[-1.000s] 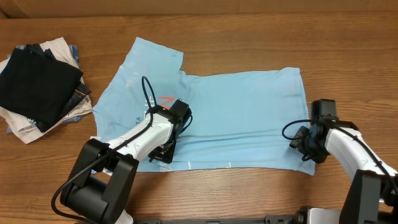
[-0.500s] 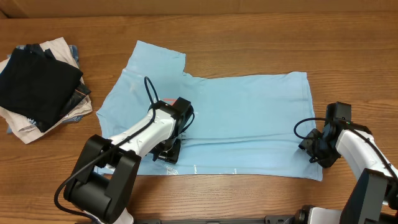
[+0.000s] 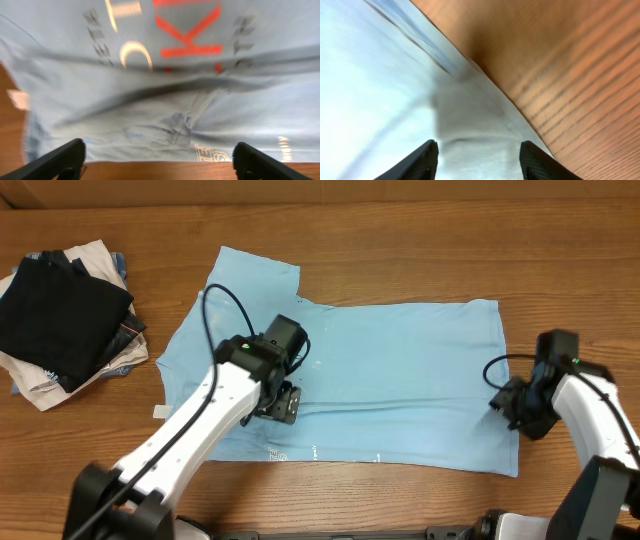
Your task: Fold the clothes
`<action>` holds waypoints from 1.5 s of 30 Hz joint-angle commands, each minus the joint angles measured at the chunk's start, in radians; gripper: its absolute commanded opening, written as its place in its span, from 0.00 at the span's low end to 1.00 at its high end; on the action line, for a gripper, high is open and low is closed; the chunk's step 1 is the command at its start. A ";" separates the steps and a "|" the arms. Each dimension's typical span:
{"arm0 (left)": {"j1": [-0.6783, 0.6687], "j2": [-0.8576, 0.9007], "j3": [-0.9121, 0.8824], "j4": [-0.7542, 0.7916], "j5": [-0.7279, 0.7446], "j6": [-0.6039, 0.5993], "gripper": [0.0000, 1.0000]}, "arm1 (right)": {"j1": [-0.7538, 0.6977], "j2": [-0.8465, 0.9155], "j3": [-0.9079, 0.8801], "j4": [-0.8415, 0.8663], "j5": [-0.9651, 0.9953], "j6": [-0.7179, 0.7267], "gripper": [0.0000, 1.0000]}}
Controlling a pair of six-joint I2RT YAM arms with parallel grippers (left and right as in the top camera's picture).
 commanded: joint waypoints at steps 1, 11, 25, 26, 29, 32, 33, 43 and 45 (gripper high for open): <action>0.002 -0.052 0.053 0.016 -0.051 0.059 1.00 | -0.007 -0.043 0.105 -0.015 -0.008 -0.035 0.58; 0.252 -0.050 0.102 0.280 0.126 0.169 0.96 | -0.007 -0.044 0.283 -0.062 -0.080 -0.166 0.60; 0.600 0.204 0.105 0.847 0.483 0.231 0.82 | -0.007 -0.044 0.283 -0.065 -0.154 -0.215 0.62; 0.600 0.234 0.105 0.881 0.482 0.231 0.80 | -0.007 -0.044 0.283 -0.068 -0.154 -0.215 0.62; 0.600 0.334 0.105 1.002 0.483 0.233 0.78 | -0.006 -0.044 0.283 -0.081 -0.154 -0.215 0.62; 0.600 0.402 0.105 1.080 0.478 0.234 0.77 | -0.006 -0.044 0.283 -0.086 -0.154 -0.215 0.62; 0.600 0.420 0.106 1.101 0.478 0.233 0.75 | -0.006 -0.044 0.283 -0.086 -0.154 -0.215 0.62; 0.601 0.542 0.117 1.172 0.437 0.261 0.75 | -0.006 -0.044 0.283 -0.086 -0.154 -0.215 0.63; 0.602 0.552 0.117 1.179 0.421 0.261 0.75 | -0.006 -0.043 0.283 -0.086 -0.154 -0.215 0.63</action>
